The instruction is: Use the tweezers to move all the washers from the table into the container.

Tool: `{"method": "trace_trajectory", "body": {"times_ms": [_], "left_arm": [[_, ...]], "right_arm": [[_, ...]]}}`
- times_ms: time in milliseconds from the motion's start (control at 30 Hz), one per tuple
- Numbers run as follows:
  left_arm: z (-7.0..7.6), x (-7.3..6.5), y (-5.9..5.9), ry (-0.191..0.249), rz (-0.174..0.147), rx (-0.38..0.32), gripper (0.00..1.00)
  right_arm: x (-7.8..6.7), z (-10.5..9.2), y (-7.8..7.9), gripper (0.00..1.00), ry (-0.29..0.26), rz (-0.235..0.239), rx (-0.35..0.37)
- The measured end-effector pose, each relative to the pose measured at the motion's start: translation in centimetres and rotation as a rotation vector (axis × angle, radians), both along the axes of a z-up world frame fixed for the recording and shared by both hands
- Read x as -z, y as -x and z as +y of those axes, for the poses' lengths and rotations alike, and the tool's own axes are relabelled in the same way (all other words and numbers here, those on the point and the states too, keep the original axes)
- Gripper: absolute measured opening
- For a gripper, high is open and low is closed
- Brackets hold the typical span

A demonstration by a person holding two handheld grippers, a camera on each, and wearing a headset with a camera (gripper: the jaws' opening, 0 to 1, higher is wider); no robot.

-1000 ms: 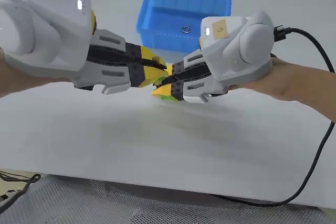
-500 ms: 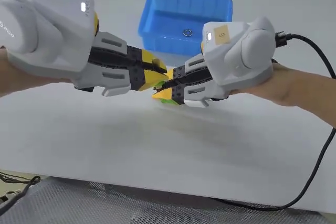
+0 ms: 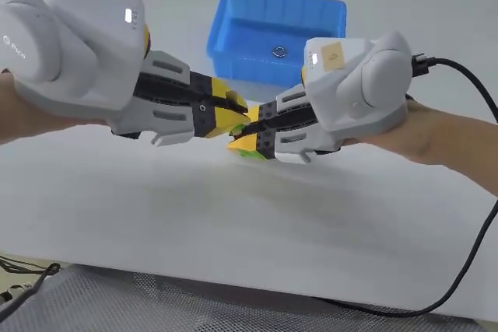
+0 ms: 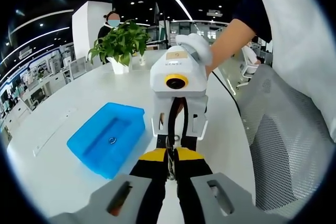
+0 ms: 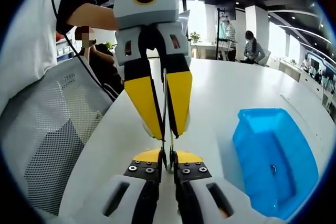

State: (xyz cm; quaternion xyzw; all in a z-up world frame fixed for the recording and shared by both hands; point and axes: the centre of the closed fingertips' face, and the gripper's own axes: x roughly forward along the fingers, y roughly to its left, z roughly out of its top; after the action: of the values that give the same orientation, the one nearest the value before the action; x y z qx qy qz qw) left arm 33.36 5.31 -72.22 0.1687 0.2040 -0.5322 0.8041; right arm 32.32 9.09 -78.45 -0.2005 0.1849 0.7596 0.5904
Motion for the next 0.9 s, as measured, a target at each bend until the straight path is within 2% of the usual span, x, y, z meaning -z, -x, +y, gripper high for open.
{"method": "trace_trajectory", "body": {"times_ms": [133,233,333,467,600,633,667,767,833,900], "left_arm": [[-0.04,-0.03,0.11,-0.017,-0.026,0.012,0.07],[-0.27,-0.05,0.29,-0.018,-0.029,0.016,0.07],[-0.47,-0.05,0.42,-0.025,-0.034,0.021,0.07],[-0.54,-0.02,0.44,-0.02,-0.026,0.014,0.07],[-0.71,0.01,0.49,-0.014,-0.02,0.01,0.07],[-0.72,0.03,0.51,-0.011,-0.013,0.007,0.07],[-0.64,0.03,0.34,-0.015,-0.022,0.003,0.07],[-0.57,0.04,0.19,-0.021,-0.024,0.006,0.07],[-0.56,0.05,0.17,-0.019,-0.012,0.009,0.08],[-0.56,0.04,-0.01,0.009,0.024,-0.021,0.08]], "right_arm": [[0.04,0.02,0.0,0.1,0.004,-0.003,0.003],[0.02,-0.04,0.11,0.11,0.01,-0.006,-0.002],[0.1,-0.16,0.2,0.18,0.019,-0.001,-0.005],[0.12,-0.27,0.37,0.14,0.018,-0.01,-0.013],[-0.2,-0.08,0.39,0.12,0.002,0.004,-0.003],[-0.12,-0.07,0.35,0.11,0.003,-0.009,-0.009],[-0.17,-0.04,0.31,0.11,0.001,-0.016,-0.011],[-0.18,0.01,0.15,0.1,-0.003,-0.027,-0.022],[-0.24,-0.01,0.17,0.09,-0.005,-0.034,-0.029],[-0.26,-0.03,0.1,0.09,-0.01,-0.031,-0.024]]}}
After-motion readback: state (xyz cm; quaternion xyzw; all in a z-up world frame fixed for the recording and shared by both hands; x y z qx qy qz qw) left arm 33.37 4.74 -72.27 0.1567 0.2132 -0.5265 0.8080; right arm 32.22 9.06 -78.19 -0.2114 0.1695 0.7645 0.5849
